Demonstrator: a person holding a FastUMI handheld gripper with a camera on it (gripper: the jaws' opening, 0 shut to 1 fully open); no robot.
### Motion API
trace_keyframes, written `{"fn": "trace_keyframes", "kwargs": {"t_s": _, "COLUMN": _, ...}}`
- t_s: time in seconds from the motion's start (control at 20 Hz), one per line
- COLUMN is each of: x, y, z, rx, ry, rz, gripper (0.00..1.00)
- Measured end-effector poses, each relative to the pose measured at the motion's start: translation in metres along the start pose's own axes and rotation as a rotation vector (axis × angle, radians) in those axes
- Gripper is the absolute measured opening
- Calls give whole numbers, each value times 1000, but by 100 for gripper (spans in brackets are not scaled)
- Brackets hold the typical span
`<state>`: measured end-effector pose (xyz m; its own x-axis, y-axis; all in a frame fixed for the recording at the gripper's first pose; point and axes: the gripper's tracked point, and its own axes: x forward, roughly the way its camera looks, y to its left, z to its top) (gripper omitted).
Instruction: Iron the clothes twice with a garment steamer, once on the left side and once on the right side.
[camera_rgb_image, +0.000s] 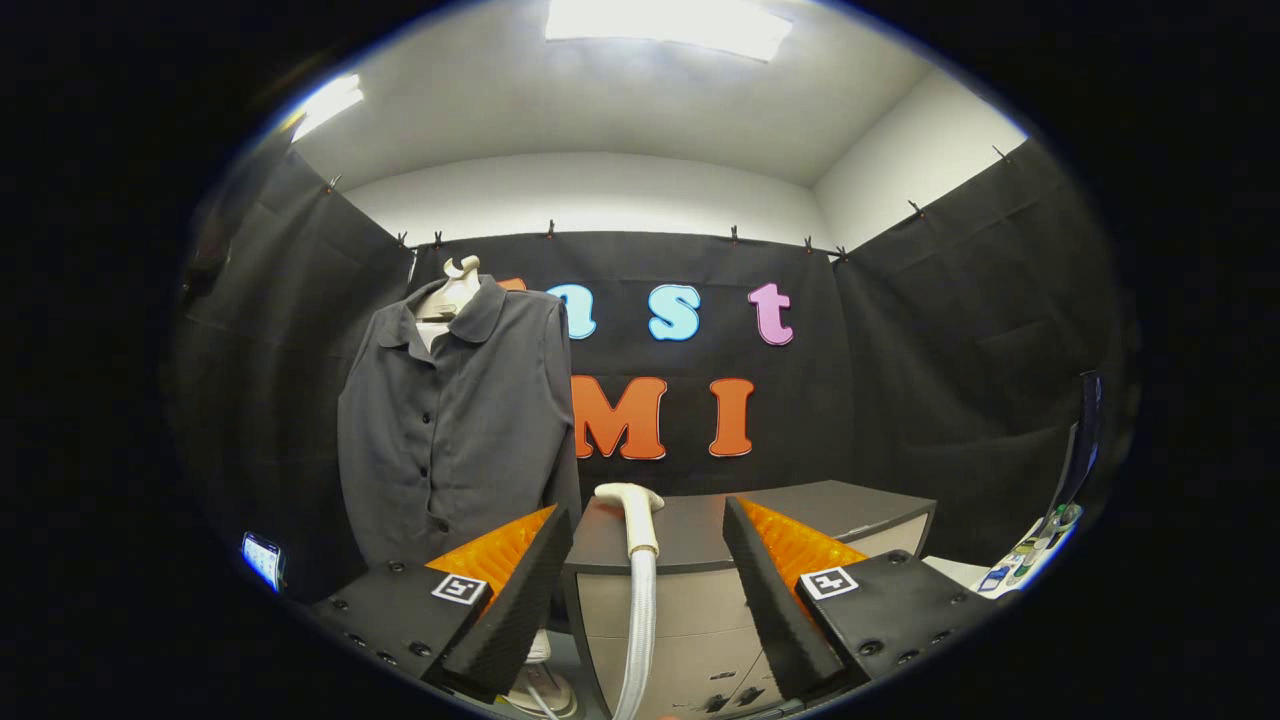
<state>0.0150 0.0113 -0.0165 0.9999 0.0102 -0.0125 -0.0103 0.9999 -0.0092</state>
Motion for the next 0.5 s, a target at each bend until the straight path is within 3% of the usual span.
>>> {"fn": "trace_keyframes", "kwargs": {"t_s": 0.5, "x": 5, "y": -1, "z": -2, "rx": 16, "ry": -1, "rz": -18, "gripper": 98}}
